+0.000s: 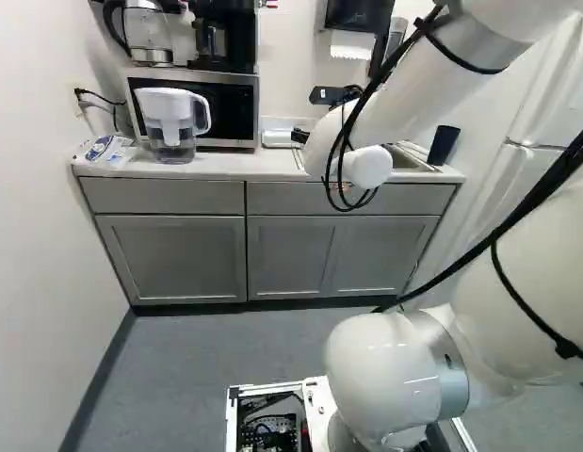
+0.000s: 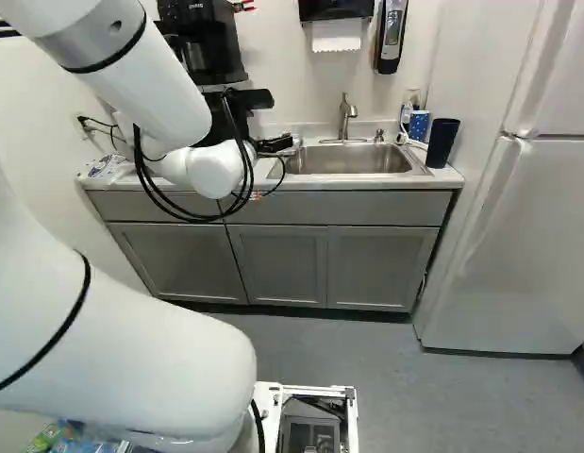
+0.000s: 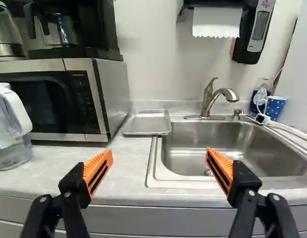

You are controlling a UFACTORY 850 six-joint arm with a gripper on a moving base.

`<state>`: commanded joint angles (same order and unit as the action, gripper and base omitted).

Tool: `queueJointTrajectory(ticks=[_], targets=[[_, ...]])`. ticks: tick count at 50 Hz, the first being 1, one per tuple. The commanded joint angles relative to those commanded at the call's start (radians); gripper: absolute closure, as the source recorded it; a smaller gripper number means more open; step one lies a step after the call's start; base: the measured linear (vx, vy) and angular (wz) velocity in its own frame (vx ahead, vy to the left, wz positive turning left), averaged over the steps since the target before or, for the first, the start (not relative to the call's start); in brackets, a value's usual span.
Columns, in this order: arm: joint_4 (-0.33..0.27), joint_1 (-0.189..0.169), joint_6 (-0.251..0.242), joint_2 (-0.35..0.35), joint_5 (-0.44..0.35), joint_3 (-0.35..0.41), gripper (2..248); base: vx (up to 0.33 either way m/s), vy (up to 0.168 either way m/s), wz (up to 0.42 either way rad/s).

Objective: Rinse the cup and place it in the tray

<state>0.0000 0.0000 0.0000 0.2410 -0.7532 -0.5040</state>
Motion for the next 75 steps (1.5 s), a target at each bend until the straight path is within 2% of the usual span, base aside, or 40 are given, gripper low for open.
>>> queueJointTrajectory(ticks=[75], targets=[[0.0, 0.0, 0.0, -0.035, 0.155, -0.192, 3, 0.0, 0.0, 0.0]])
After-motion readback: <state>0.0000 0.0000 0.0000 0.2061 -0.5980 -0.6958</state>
